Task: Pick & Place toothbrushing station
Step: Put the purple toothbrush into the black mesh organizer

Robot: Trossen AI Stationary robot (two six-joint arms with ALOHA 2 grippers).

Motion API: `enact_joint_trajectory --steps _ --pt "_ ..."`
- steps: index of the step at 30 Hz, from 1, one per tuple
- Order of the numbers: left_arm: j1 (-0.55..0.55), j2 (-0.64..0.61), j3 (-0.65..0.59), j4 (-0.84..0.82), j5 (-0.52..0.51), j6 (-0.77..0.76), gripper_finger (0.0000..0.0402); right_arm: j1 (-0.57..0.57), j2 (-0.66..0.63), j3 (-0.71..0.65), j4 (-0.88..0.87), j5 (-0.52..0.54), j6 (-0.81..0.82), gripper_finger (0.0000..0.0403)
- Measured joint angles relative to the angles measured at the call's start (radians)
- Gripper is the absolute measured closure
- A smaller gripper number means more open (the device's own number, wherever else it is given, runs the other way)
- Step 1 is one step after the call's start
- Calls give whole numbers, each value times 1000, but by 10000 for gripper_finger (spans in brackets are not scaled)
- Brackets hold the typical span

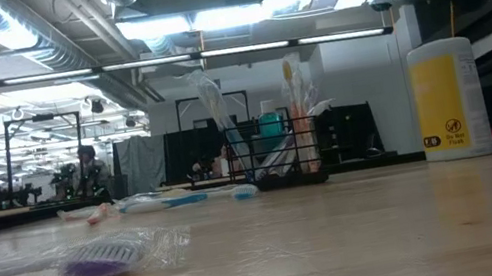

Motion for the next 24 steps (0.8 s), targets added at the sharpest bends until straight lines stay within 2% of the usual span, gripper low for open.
enact_joint_trajectory --steps 3,7,12,24 --pt "0 0 0 0 0 17 313 12 8 -42 29 11 167 268" --pt "0 0 0 3 26 25 313 25 7 -110 33 12 275 268" --pt "0 0 0 17 52 30 313 52 7 -195 85 16 343 268" --pt "0 0 0 20 62 30 313 62 8 -392 329 39 370 268"
